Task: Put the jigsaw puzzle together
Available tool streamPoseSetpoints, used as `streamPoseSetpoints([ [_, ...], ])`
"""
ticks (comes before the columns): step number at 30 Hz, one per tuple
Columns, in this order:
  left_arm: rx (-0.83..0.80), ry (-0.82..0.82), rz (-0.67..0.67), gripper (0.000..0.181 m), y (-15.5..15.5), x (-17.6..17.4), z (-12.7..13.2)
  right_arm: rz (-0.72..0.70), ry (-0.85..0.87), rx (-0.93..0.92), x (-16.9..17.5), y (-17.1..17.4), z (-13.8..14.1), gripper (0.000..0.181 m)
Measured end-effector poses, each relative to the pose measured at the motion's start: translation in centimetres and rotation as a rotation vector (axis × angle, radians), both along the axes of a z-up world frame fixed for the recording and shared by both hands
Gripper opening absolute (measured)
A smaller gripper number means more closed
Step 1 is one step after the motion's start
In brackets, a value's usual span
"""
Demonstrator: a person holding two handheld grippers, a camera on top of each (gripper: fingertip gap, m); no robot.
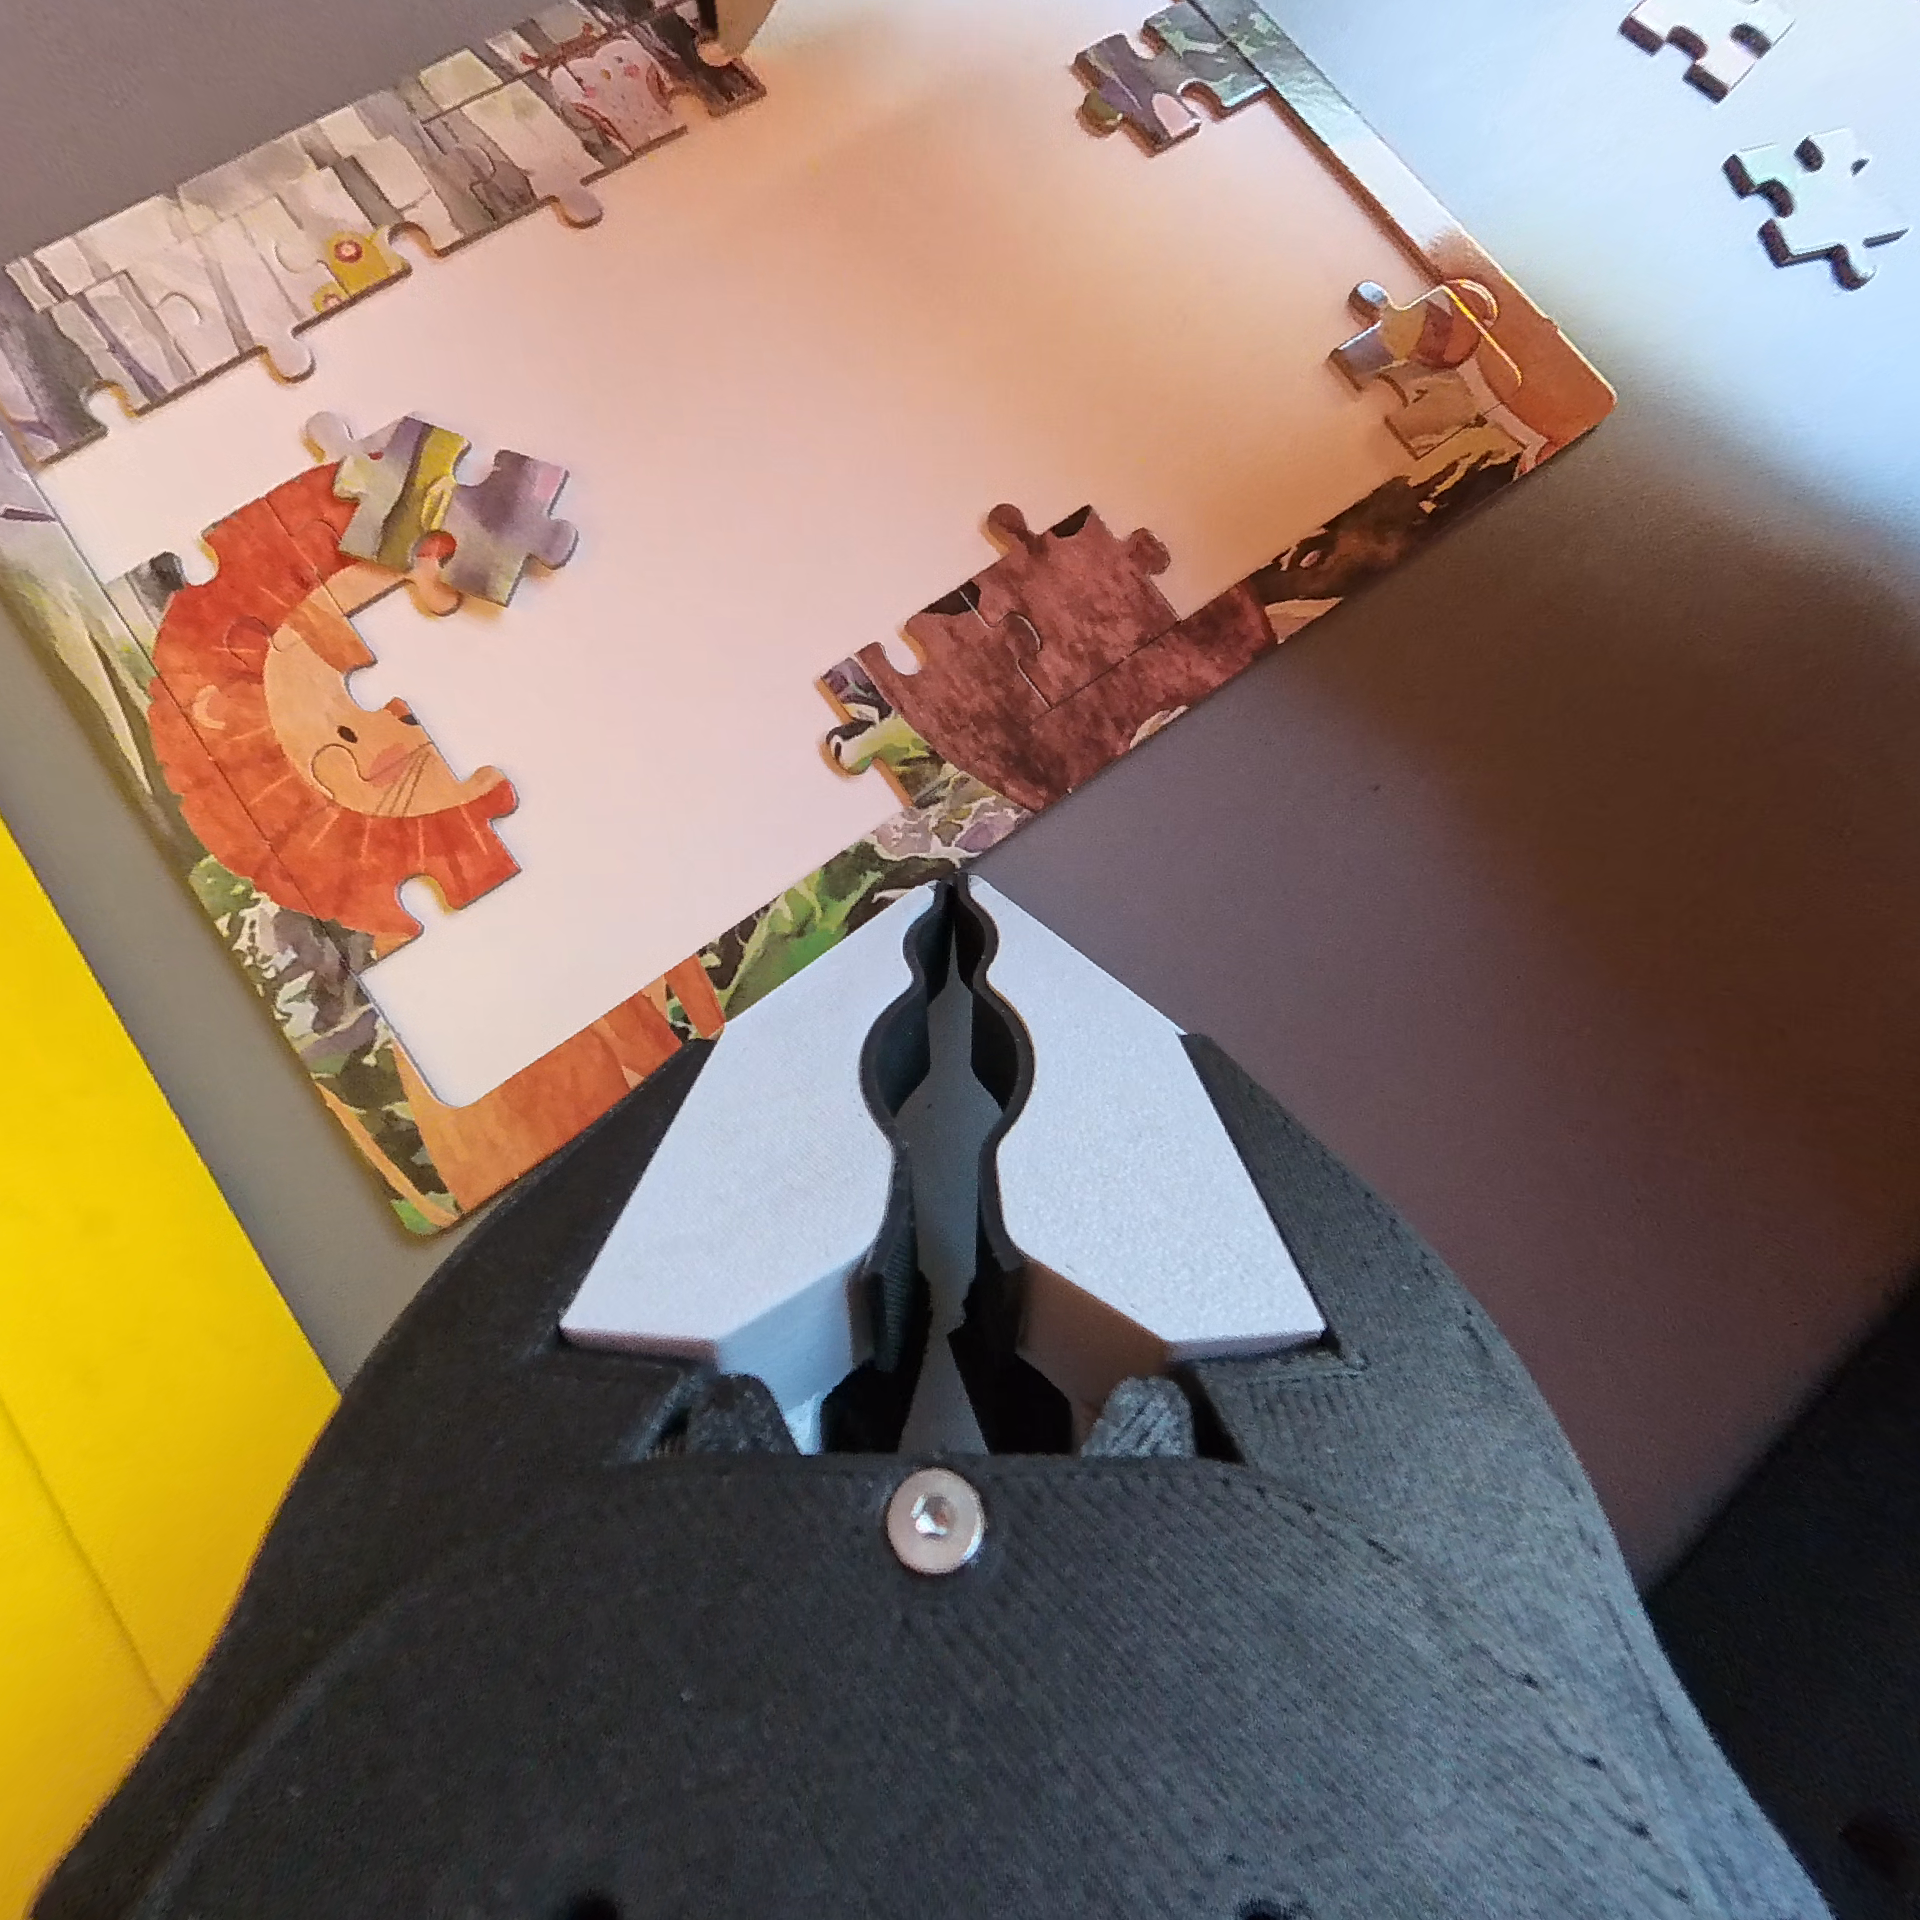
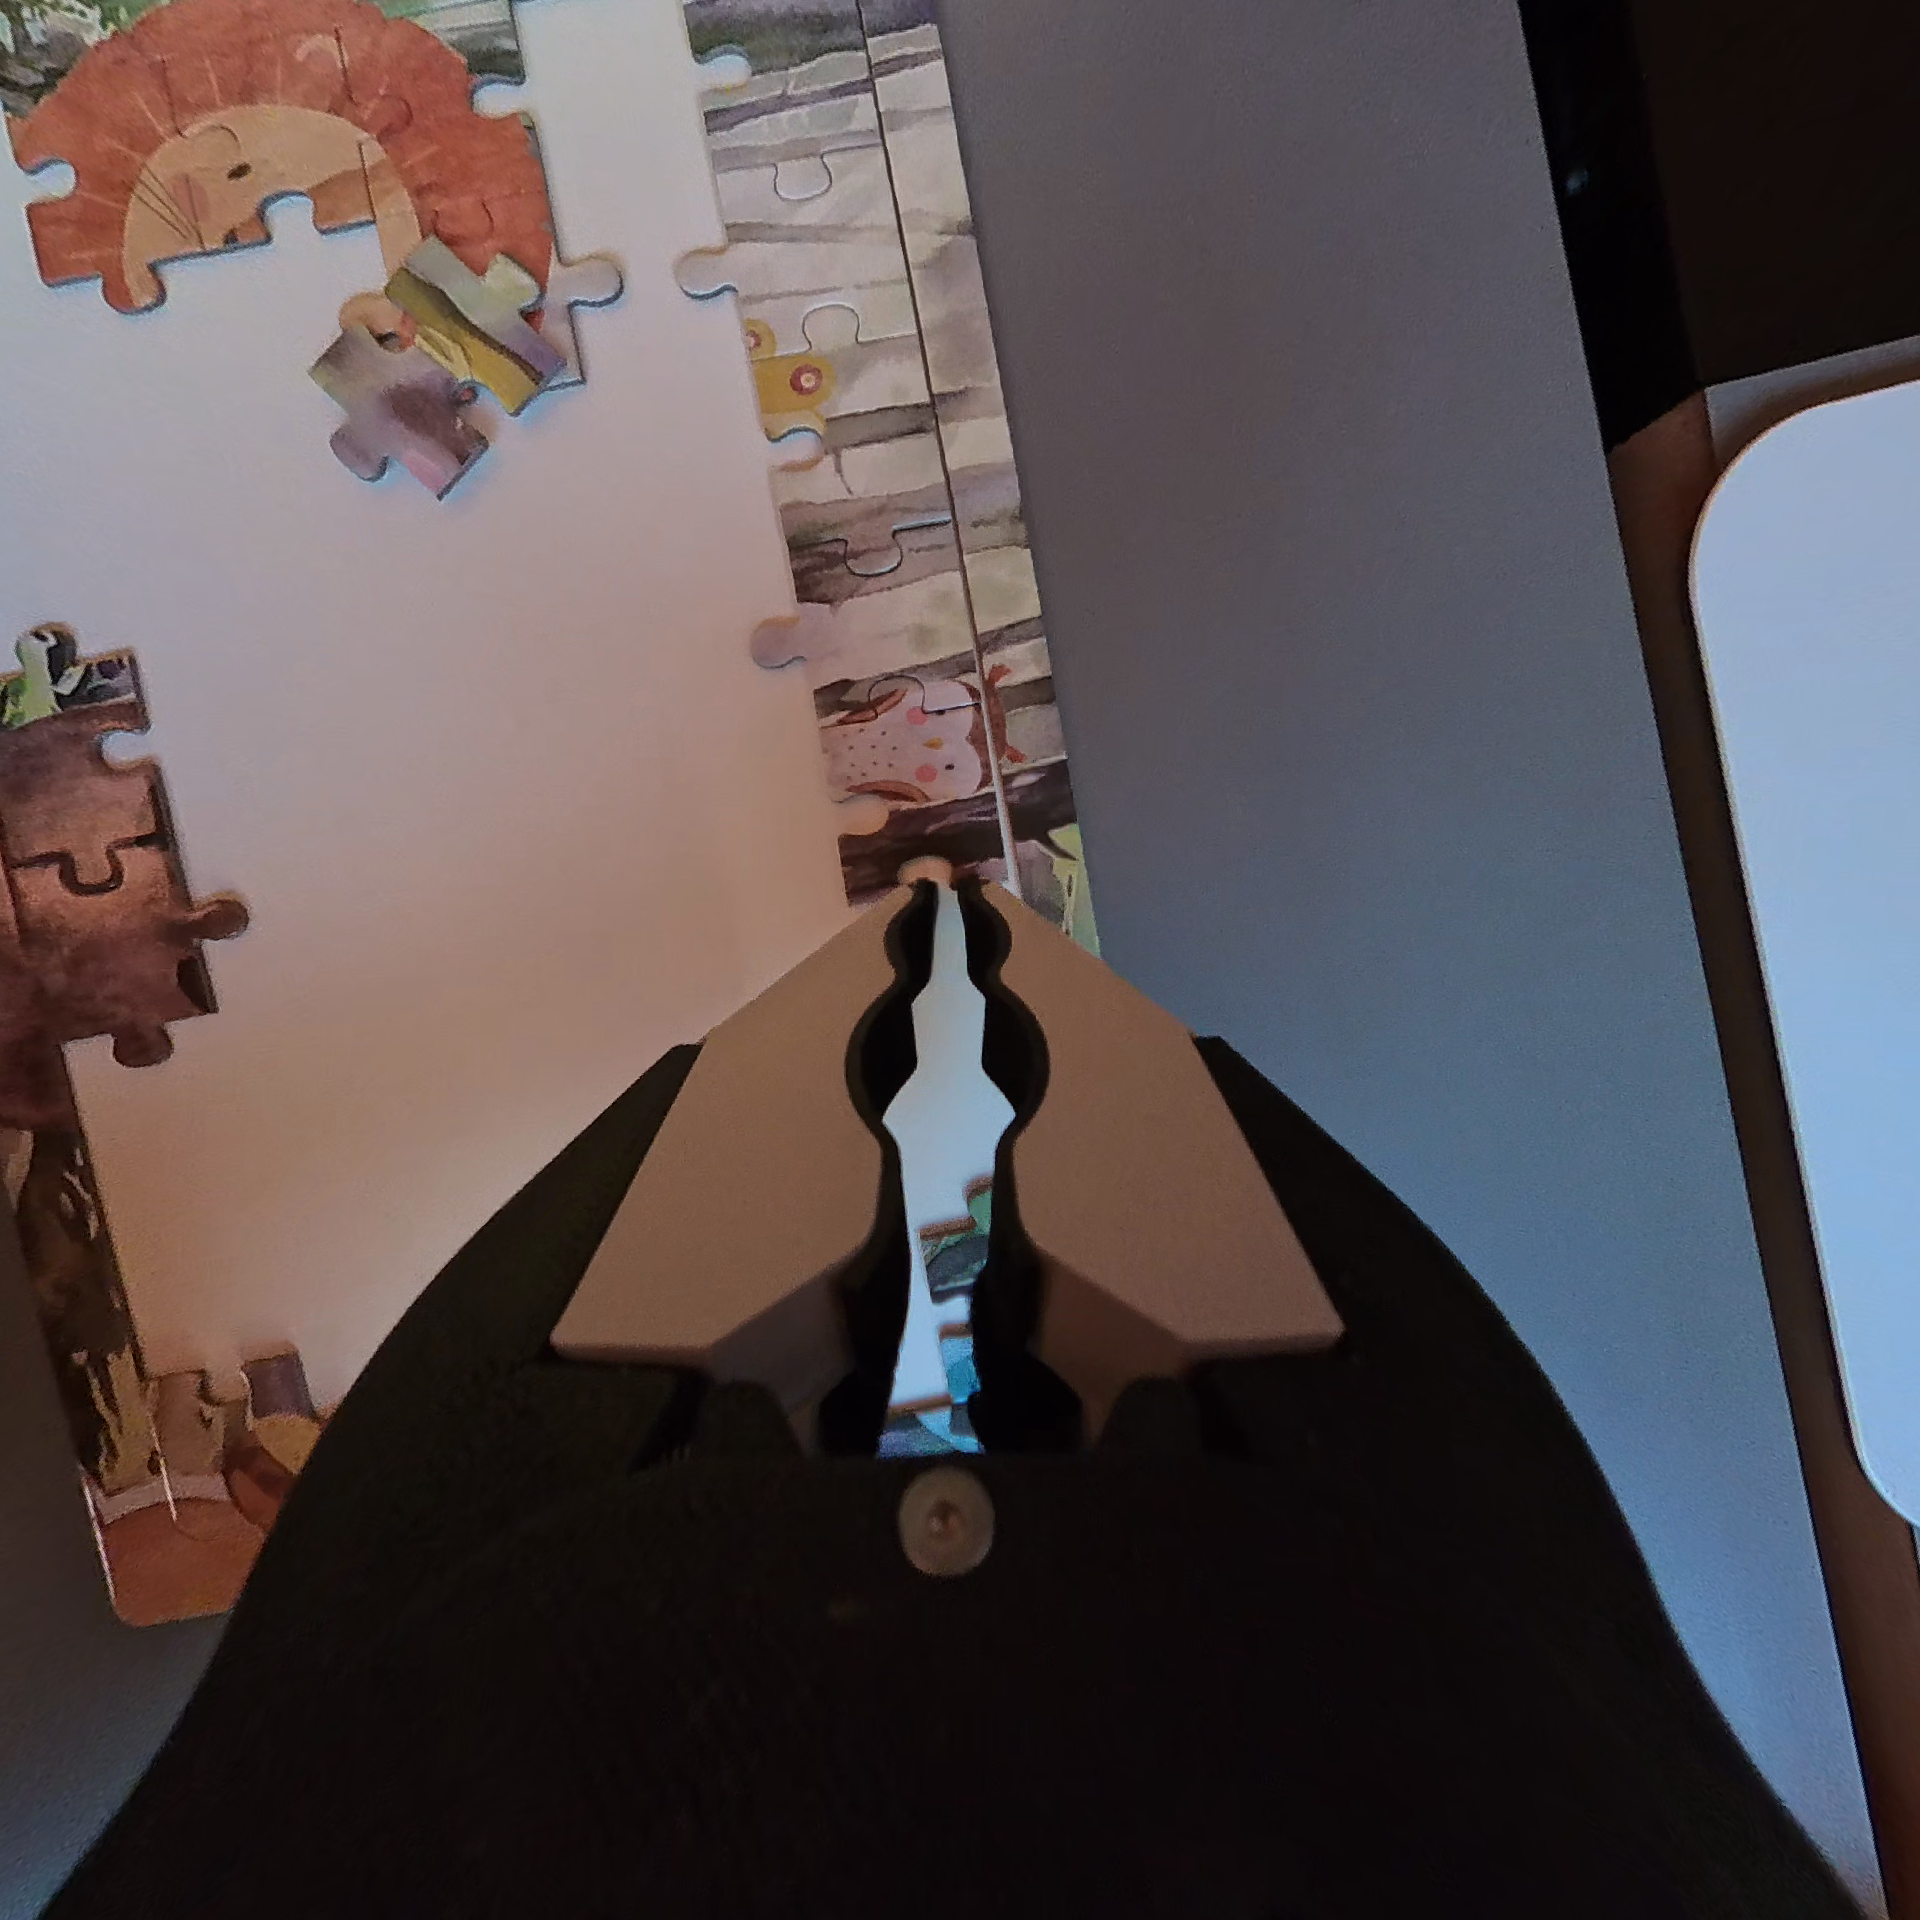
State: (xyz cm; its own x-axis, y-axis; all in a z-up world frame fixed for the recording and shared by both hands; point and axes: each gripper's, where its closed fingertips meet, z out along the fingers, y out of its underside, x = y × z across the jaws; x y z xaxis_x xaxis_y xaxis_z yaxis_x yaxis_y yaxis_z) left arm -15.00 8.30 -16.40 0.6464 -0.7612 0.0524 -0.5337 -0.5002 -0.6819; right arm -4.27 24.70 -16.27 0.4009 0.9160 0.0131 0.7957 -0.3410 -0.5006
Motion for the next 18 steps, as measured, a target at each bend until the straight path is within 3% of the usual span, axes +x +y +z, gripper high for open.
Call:
streamPoseSetpoints([
  [18,0.001,-0.003,-0.002,0.000,-0.33,-0.21,0.02,-0.007,0.043,0.026,-0.67,0.08,0.50,0.008],
])
